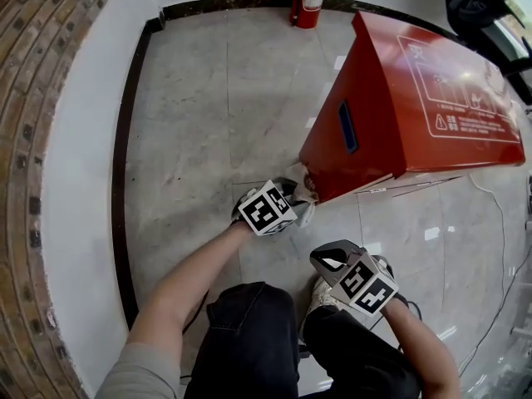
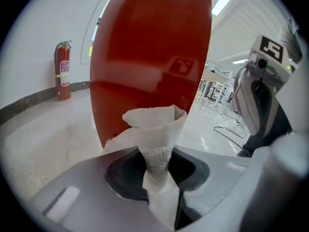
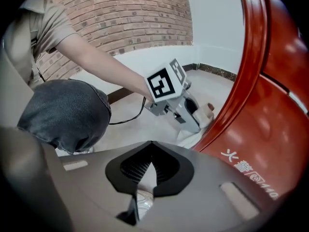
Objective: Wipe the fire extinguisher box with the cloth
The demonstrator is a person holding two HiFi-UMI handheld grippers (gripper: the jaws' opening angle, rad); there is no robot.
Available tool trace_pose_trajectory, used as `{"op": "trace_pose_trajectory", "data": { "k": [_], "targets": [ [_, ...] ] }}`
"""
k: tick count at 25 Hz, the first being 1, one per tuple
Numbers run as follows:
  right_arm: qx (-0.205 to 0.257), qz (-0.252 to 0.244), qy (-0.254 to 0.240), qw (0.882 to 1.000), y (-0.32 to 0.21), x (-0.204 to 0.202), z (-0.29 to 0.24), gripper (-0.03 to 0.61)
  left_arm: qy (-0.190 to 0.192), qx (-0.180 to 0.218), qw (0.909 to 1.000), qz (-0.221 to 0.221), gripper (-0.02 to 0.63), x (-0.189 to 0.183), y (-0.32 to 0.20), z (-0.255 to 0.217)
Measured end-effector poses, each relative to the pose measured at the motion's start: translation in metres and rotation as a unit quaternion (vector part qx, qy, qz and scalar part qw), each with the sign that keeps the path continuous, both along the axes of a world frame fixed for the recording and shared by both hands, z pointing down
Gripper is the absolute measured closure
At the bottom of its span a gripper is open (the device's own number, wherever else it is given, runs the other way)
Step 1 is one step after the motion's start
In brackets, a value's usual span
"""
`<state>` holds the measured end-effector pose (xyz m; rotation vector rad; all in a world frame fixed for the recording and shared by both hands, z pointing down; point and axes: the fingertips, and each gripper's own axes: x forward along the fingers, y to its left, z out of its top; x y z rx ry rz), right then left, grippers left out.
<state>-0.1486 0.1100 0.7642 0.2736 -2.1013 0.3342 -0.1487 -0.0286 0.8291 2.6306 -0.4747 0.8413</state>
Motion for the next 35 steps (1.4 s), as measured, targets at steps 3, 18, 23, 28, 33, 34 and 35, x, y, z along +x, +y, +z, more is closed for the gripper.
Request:
{"op": "trace_pose_trajectory", "data": {
  "k": [3,18,23,28,33,34,35],
  "targets": [
    [-0.007,-0.006,0.005,1.000,0.003,0.004,-0.003,0.554,0.010,0.030,0.9994,0.013,0.503,-0.001,0.000,-0.041],
    [0.001,-0.042,-0.013,0.999,-0.008,-0.010,-0.036,0.554,0.061,0.140,0.9882,0.001,0.503,-0.009,-0.015,-0.247],
    [0.015,-0.040,0.006,0.999,-0.013,0.003,-0.061,0.554,0.037,0.154,0.9873,0.014,0.503,-0.008,-0.014,-0.266],
    [0.031,-0.016,0.005,0.999,-0.018,0.016,-0.088,0.554,0.051,0.166,0.9845,0.023,0.503,-0.007,-0.005,-0.293],
    [0.045,0.010,0.000,0.999,-0.024,0.022,-0.102,0.554,0.056,0.206,0.9759,0.044,0.503,-0.004,0.001,-0.330],
    [0.045,0.014,-0.001,0.999,-0.024,0.023,-0.104,0.554,0.054,0.210,0.9751,0.048,0.503,-0.004,0.002,-0.334],
    [0.046,0.017,-0.002,0.999,-0.024,0.025,-0.106,0.554,0.054,0.212,0.9745,0.051,0.503,-0.004,0.003,-0.337]
  ]
}}
